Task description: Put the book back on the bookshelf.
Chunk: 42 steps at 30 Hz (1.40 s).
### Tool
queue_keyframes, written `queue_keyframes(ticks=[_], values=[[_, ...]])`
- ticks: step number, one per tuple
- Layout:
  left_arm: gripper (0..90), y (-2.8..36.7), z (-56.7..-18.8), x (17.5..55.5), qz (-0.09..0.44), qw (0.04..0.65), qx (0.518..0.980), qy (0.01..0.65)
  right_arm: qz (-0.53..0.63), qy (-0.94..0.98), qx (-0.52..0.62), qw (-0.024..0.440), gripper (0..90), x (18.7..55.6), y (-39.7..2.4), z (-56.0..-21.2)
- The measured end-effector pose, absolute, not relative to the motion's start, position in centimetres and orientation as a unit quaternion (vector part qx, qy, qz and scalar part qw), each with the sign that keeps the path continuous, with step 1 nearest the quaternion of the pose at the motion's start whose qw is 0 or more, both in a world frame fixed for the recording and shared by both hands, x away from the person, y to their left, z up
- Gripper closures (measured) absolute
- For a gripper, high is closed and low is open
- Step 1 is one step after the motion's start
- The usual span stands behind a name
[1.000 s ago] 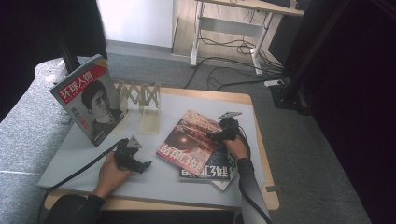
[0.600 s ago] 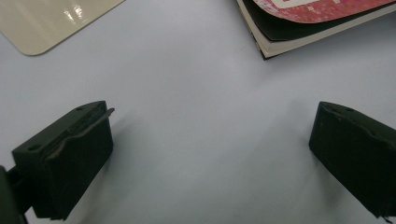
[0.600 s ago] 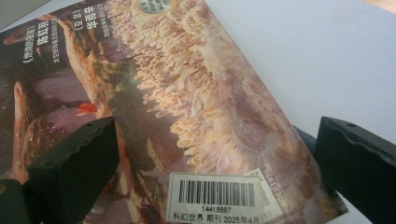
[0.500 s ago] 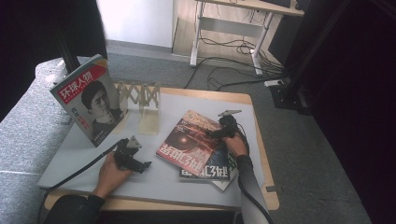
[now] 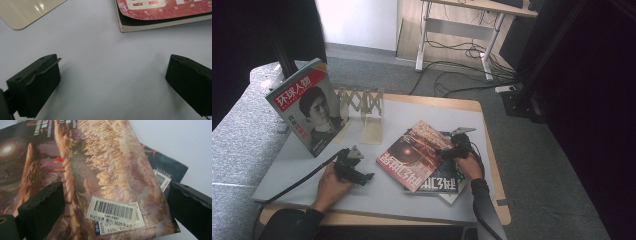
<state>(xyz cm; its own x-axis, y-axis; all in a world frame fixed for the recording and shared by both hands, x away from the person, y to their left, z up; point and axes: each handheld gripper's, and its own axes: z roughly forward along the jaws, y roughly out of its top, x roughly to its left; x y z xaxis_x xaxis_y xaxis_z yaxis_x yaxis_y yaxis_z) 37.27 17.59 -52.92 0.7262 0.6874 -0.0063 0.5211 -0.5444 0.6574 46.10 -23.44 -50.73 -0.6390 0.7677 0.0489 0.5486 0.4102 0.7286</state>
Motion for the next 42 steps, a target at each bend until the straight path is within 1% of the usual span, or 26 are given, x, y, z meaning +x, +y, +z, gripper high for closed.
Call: queue_keyframes(ticks=[15,25,27,28,31,36,40,42], values=[[0.2,17.5,-52.9,37.1,0.129,0.326,0.867,0.355,0.37,0.821,0.405,0.156,3.2,41.1,-23.9,-50.7],[3.6,17.3,-52.8,36.5,0.132,0.33,0.862,0.362,0.39,0.81,0.405,0.164,3.3,36.5,-23.7,-51.1],[2.2,17.2,-52.7,36.3,0.126,0.327,0.868,0.353,0.374,0.823,0.394,0.166,4.1,36.0,-23.6,-51.1],[2.3,17.0,-52.7,36.1,0.126,0.326,0.869,0.352,0.359,0.834,0.382,0.174,4.4,35.7,-23.5,-51.1],[2.0,16.6,-52.6,35.5,0.122,0.322,0.873,0.346,0.36,0.83,0.383,0.187,11.5,35.4,-23.8,-50.6],[2.8,15.7,-52.0,34.6,0.117,0.322,0.88,0.33,0.383,0.812,0.394,0.197,11.8,35.8,-24.7,-49.3],[3.3,14.7,-51.6,34.1,0.096,0.35,0.873,0.327,0.388,0.811,0.396,0.186,12.1,36.9,-24.7,-49.1],[4.3,14.6,-51.7,34.1,0.073,0.368,0.865,0.333,0.384,0.815,0.396,0.178,12.1,37.4,-24.3,-49.4]])
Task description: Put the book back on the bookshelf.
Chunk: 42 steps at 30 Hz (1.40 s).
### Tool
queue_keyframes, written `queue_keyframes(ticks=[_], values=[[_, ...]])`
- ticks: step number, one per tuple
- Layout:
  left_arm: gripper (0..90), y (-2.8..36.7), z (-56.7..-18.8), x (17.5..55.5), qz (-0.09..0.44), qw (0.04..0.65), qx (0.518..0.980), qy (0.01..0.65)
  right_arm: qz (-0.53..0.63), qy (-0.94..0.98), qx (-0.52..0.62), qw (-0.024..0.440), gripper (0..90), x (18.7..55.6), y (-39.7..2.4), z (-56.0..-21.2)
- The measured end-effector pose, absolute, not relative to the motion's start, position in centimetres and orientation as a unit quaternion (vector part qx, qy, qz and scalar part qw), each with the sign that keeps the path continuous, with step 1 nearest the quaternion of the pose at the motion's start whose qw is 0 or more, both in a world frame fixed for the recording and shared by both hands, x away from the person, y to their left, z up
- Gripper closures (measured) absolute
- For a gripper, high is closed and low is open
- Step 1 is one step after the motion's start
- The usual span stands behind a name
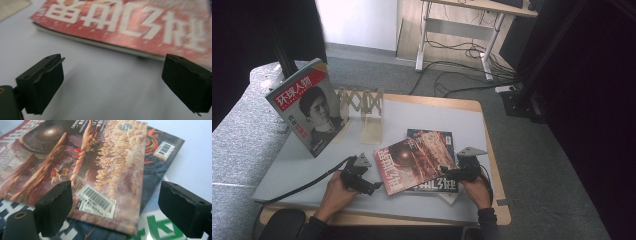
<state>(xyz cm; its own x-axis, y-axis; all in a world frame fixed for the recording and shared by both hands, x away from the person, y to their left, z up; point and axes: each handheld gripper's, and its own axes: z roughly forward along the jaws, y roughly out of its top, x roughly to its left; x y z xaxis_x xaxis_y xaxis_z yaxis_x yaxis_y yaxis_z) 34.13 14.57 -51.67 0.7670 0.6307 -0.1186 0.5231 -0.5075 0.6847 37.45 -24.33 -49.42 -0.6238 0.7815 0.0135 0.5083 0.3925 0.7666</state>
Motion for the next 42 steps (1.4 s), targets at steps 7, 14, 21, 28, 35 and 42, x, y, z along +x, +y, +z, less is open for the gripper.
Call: queue_keyframes(ticks=[7,14,21,28,35,42], values=[[5.0,14.1,-52.0,34.2,0.049,0.39,0.855,0.338,0.382,0.823,0.389,0.162,12.0,38.8,-23.2,-50.5],[4.2,13.1,-51.7,34.2,0.06,0.357,0.874,0.324,0.387,0.819,0.393,0.156,12.2,39.0,-23.1,-50.7],[5.4,13.0,-51.9,34.4,0.034,0.369,0.87,0.326,0.399,0.807,0.408,0.152,12.5,38.6,-23.4,-51.1],[2.9,13.1,-52.1,34.7,0.026,0.366,0.87,0.328,0.402,0.801,0.416,0.156,12.5,37.6,-23.6,-51.1],[5.5,13.1,-52.1,34.0,0.009,0.38,0.87,0.315,0.404,0.803,0.41,0.157,12.5,36.6,-24.1,-51.2],[4.1,12.7,-52.4,33.9,-0.018,0.401,0.861,0.311,0.41,0.804,0.402,0.156,12.7,36.2,-24.4,-51.3]])
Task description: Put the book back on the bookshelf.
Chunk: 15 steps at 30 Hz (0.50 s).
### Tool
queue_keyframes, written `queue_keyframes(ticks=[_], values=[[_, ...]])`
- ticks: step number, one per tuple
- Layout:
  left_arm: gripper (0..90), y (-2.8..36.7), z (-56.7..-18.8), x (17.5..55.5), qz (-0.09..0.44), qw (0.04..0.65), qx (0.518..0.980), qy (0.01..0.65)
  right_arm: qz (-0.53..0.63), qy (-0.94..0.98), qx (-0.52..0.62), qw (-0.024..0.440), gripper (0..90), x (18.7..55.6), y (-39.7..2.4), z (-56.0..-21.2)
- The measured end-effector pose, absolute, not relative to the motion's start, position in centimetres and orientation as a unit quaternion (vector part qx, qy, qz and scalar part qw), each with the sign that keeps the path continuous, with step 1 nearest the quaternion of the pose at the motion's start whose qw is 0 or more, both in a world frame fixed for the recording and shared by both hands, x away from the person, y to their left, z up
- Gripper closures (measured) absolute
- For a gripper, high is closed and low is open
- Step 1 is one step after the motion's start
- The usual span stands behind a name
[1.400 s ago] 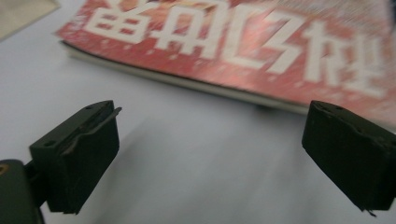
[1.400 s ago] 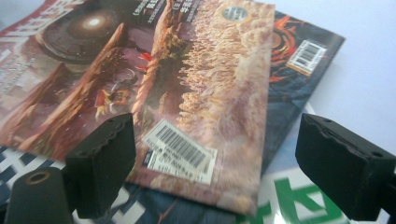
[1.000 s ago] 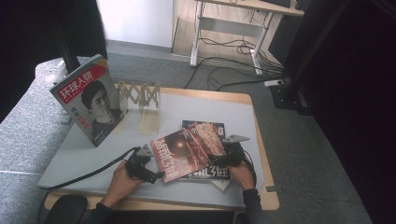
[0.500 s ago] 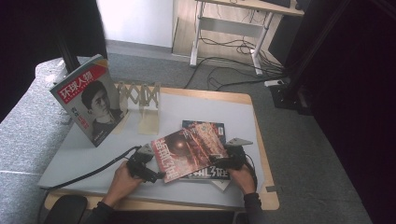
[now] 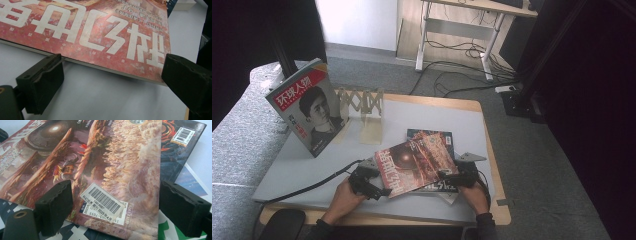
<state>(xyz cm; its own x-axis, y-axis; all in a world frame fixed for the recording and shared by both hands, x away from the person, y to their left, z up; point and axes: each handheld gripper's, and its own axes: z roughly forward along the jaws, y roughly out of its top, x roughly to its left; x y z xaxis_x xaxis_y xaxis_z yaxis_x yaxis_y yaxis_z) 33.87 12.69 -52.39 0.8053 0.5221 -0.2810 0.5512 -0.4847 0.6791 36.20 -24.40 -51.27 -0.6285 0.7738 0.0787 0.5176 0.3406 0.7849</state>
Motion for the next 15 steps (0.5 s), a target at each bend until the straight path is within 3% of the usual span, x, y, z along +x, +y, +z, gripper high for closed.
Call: queue_keyframes(ticks=[9,15], values=[[4.3,12.5,-52.5,34.6,-0.026,0.414,0.85,0.325,0.405,0.805,0.404,0.154,12.6,35.5,-24.4,-51.2],[0.0,10.5,-51.7,35.3,0.012,0.372,0.875,0.31,0.401,0.807,0.402,0.162,12.4,34.5,-24.5,-51.0]])
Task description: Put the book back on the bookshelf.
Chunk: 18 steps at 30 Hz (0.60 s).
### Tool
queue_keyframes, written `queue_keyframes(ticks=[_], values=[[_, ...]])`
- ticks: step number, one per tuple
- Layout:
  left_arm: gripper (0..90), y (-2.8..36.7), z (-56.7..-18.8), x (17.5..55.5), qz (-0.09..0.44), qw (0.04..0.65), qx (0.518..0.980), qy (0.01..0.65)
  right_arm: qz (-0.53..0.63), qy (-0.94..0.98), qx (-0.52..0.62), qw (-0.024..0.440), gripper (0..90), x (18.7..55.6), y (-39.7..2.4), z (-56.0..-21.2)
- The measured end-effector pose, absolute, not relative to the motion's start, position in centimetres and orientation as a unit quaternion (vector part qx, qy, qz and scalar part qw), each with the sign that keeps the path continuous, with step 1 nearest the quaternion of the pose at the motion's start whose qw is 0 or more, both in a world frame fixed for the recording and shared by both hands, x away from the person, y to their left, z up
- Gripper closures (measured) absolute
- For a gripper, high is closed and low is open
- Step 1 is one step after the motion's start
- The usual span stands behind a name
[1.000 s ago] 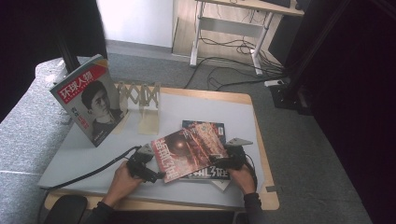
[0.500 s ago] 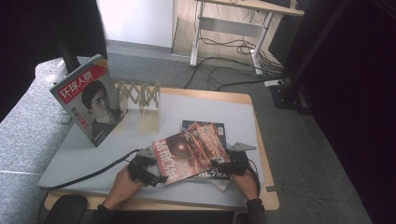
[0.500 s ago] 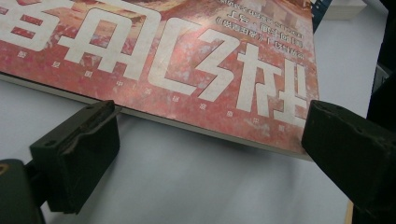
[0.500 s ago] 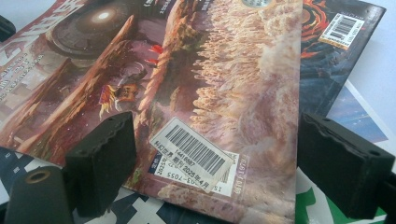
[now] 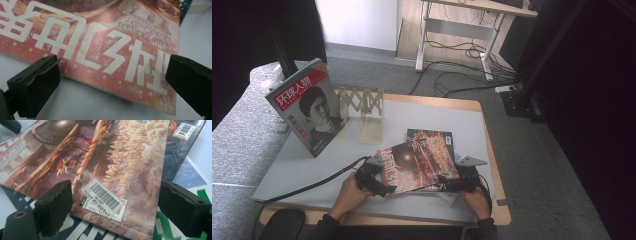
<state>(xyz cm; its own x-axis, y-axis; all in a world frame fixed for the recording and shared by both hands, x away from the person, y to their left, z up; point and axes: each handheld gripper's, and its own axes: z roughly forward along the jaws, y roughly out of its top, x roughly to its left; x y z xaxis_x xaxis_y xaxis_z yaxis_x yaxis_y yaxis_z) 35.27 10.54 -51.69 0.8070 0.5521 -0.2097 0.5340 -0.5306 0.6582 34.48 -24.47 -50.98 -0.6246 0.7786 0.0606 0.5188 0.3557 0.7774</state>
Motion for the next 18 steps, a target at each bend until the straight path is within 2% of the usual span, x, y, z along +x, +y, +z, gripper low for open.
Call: queue_keyframes(ticks=[9,12,18], values=[[0.1,10.2,-51.6,37.2,0.006,0.378,0.873,0.309,0.403,0.806,0.406,0.154,11.7,32.8,-25.2,-51.1],[1.9,10.3,-51.6,37.9,-0.002,0.389,0.866,0.315,0.383,0.819,0.394,0.167,11.6,32.0,-25.0,-51.2],[0.8,9.2,-51.4,39.1,0.015,0.369,0.878,0.305,0.379,0.821,0.393,0.167,12.3,31.1,-25.2,-51.2]])
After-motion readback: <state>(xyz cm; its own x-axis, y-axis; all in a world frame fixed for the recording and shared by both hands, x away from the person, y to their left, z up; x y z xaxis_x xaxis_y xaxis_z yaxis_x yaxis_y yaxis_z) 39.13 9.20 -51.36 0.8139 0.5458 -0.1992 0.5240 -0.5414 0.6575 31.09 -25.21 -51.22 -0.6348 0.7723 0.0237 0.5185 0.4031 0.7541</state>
